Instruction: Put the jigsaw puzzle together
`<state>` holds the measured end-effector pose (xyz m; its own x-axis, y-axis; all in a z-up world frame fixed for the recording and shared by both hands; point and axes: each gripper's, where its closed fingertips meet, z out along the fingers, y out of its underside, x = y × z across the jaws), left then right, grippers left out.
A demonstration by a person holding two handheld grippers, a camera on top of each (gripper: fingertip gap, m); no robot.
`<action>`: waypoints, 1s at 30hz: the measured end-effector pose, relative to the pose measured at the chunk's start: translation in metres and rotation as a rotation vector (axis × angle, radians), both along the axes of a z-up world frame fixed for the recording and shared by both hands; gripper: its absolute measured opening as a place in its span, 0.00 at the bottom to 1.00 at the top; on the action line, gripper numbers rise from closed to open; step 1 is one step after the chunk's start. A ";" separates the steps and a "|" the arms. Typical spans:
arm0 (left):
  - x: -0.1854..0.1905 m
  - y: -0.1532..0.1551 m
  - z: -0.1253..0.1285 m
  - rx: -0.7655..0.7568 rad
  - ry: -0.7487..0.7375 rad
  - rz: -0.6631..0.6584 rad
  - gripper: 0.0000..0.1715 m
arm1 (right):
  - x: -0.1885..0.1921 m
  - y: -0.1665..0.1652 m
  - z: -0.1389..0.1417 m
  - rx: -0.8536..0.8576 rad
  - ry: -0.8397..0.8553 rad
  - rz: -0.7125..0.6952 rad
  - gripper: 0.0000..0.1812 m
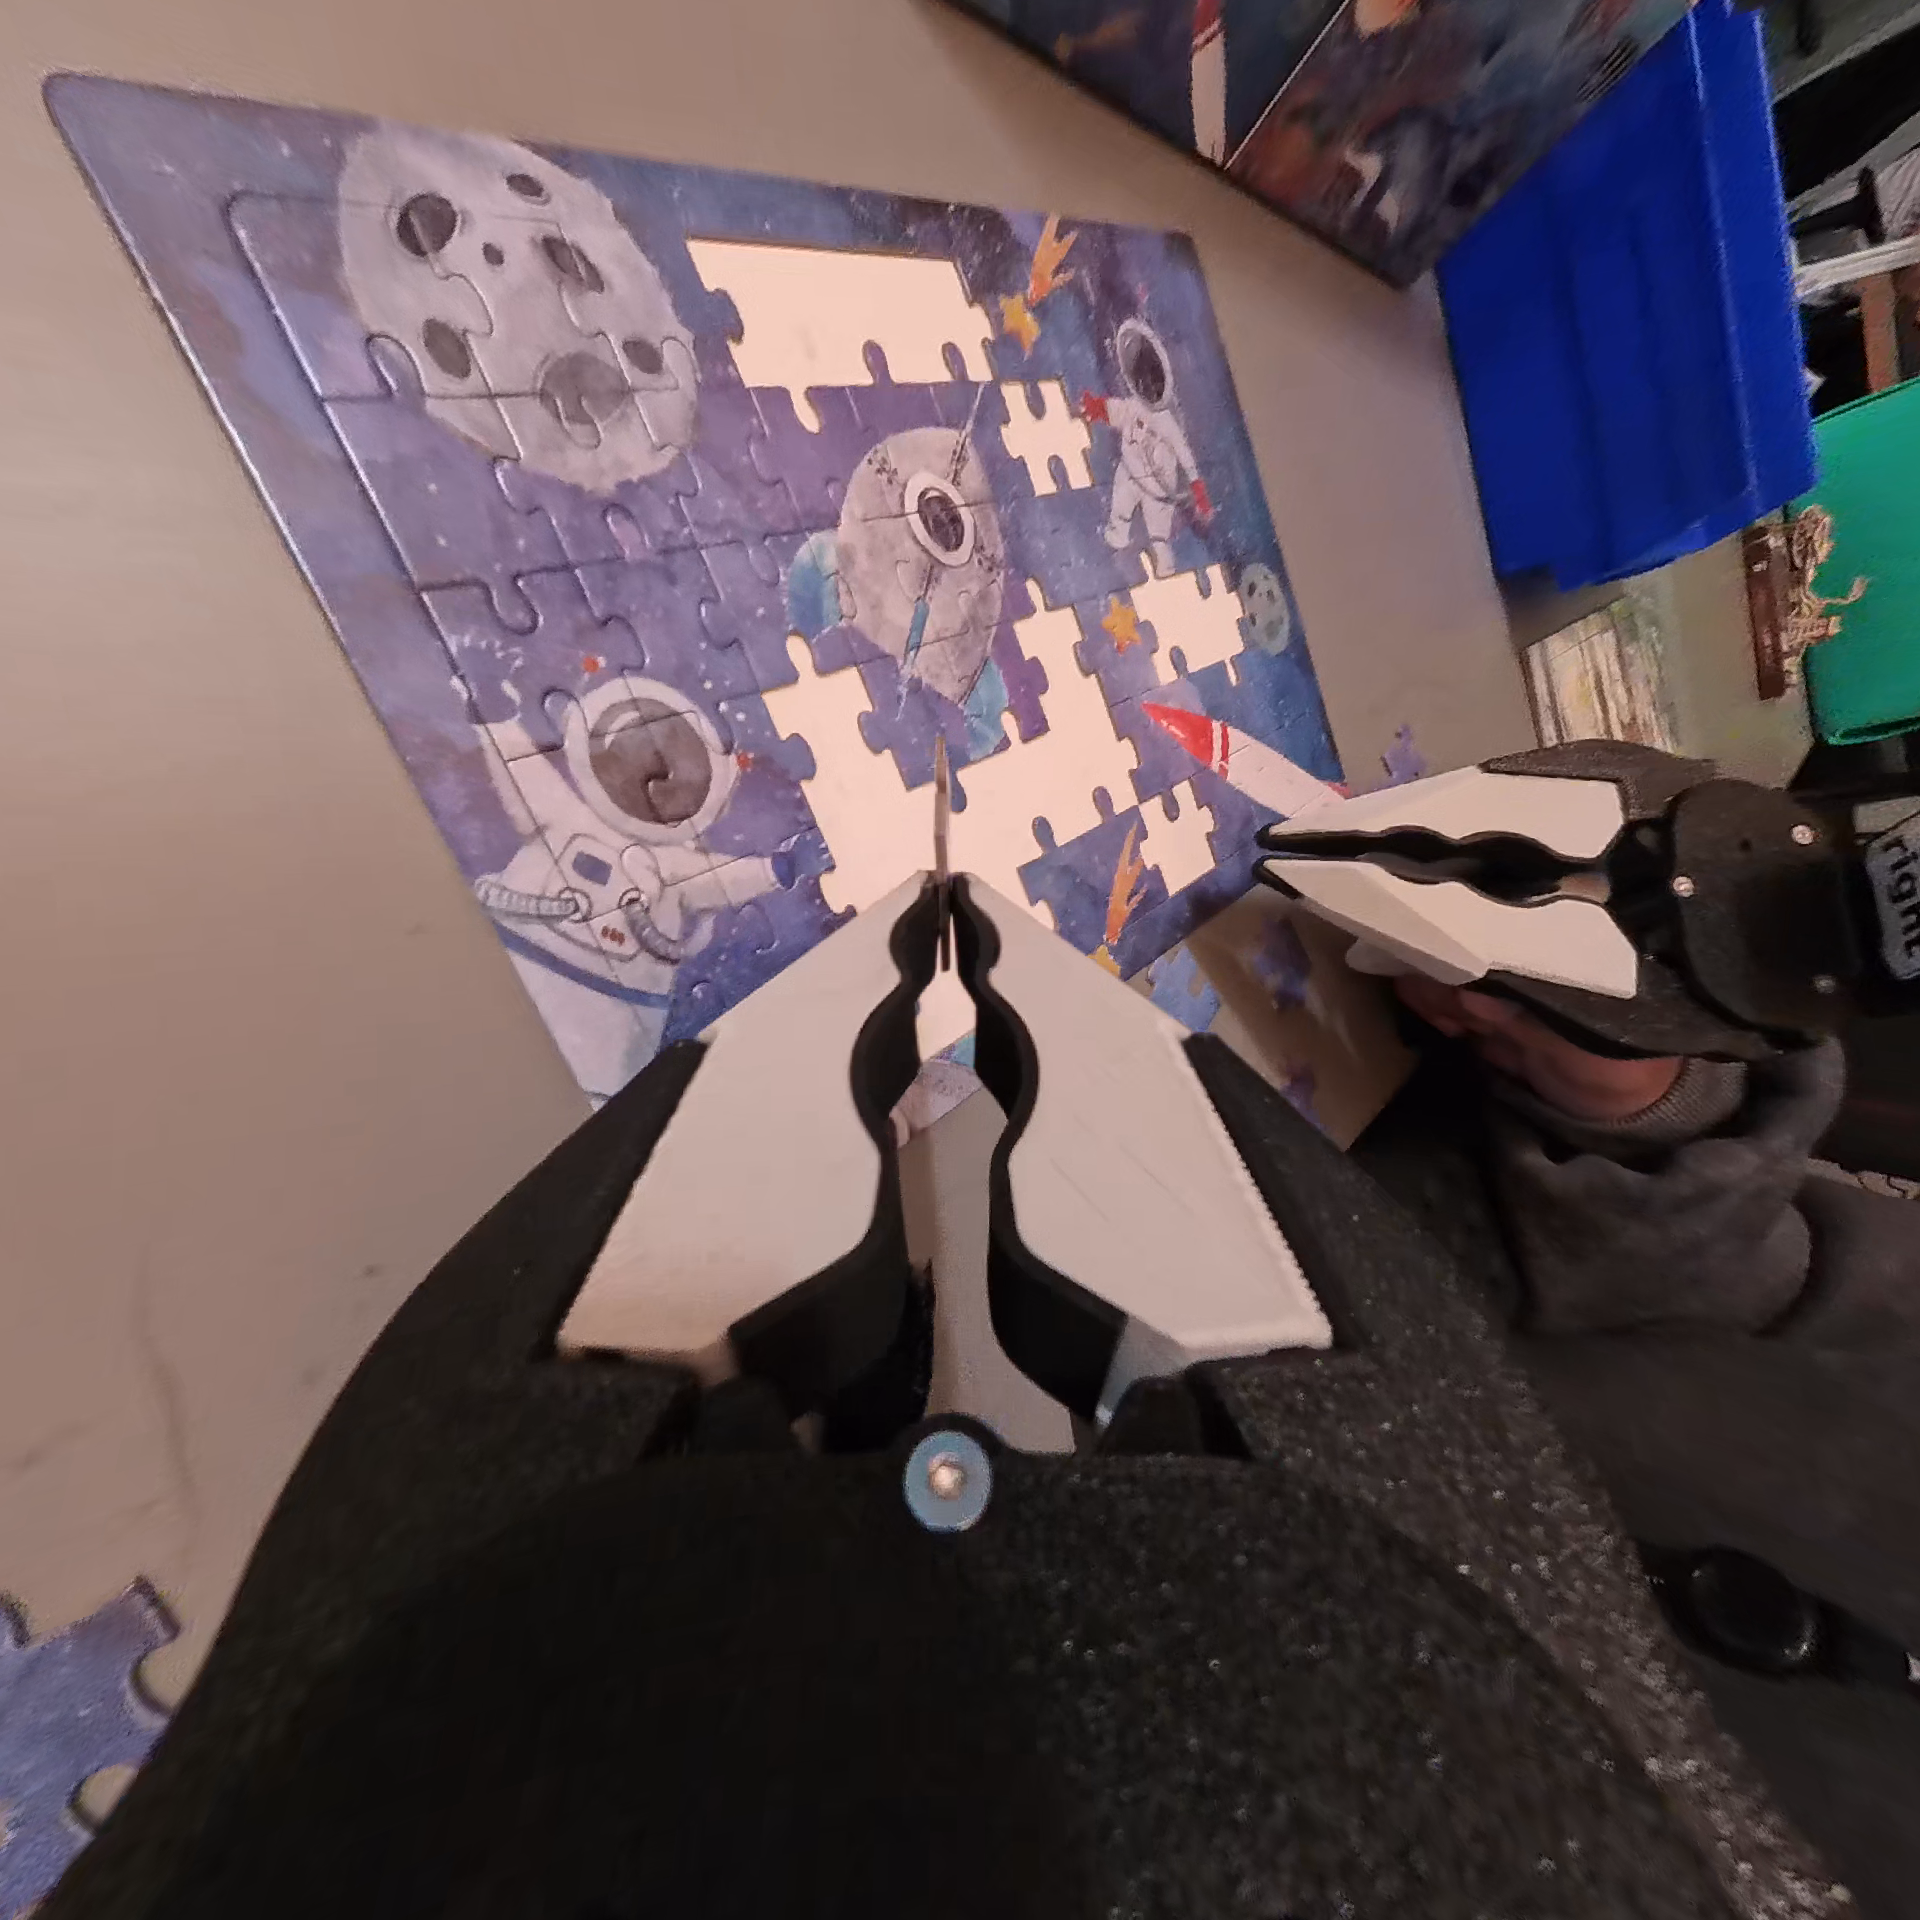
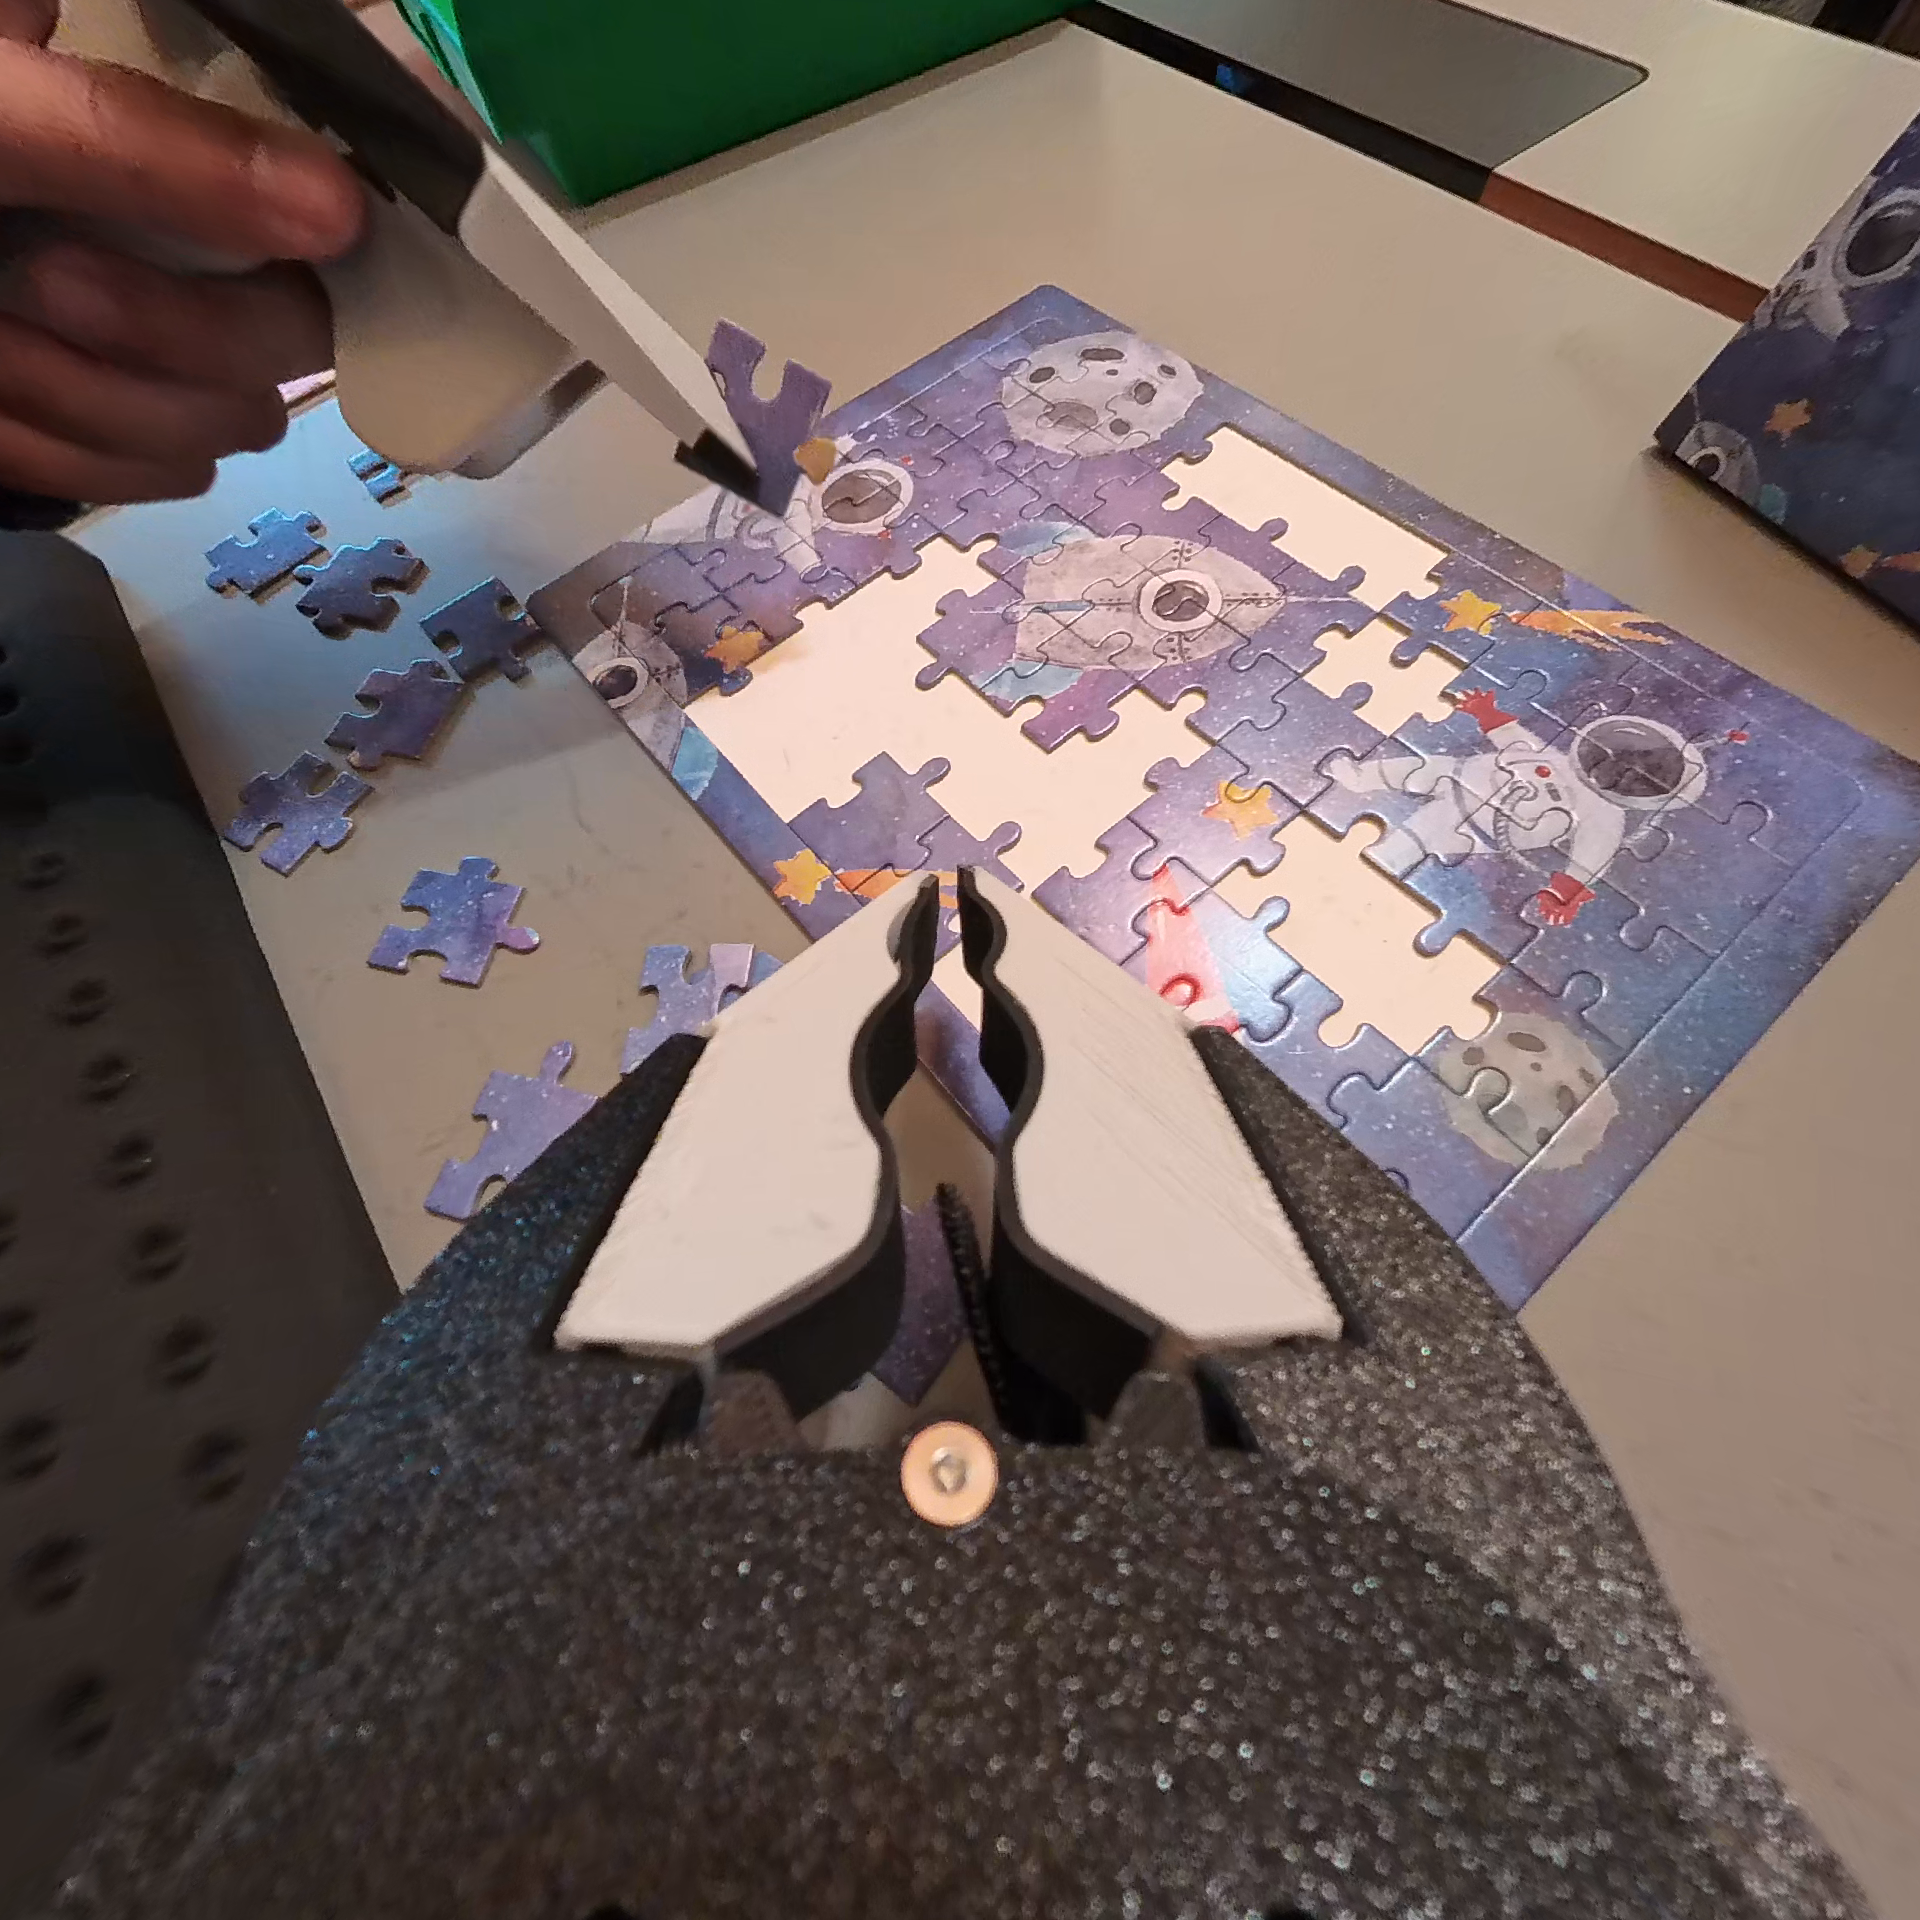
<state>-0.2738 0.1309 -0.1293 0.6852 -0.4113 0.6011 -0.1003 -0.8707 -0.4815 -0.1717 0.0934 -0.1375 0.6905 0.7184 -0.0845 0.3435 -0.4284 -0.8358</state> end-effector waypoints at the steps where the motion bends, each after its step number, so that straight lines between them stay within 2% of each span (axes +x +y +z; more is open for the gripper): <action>1: 0.000 0.000 0.000 0.001 0.003 0.001 0.01 | 0.000 0.000 0.000 -0.001 0.001 0.000 0.02; 4: -0.013 0.009 -0.001 0.052 0.057 0.029 0.01 | -0.001 -0.001 0.000 0.001 0.000 0.003 0.02; 7: -0.063 0.040 0.011 0.167 0.161 0.183 0.01 | 0.000 -0.001 0.000 0.002 0.000 0.004 0.02; 10: -0.100 0.051 0.016 0.174 0.228 0.268 0.01 | 0.000 -0.001 0.001 -0.001 0.004 0.004 0.02; 16: -0.135 0.048 -0.001 0.255 0.511 0.244 0.01 | -0.001 -0.002 -0.001 -0.002 -0.004 0.008 0.02; 19: -0.139 0.046 -0.013 0.271 0.577 0.231 0.01 | -0.002 -0.002 -0.001 -0.002 -0.002 0.010 0.02; 24: -0.130 0.042 -0.027 0.237 0.508 0.232 0.01 | -0.002 -0.002 -0.001 0.000 -0.008 0.012 0.02; 28: -0.112 0.043 -0.019 0.226 0.305 0.265 0.00 | 0.000 0.000 0.000 0.000 0.004 0.002 0.02; 30: -0.114 0.045 -0.016 0.239 0.273 0.311 0.00 | 0.000 0.001 0.000 -0.004 0.005 -0.002 0.02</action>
<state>-0.3877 0.1759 -0.1456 0.9174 -0.2665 0.2957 -0.0031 -0.7476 -0.6642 -0.1715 0.0944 -0.1379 0.6918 0.7163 -0.0913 0.3381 -0.4329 -0.8356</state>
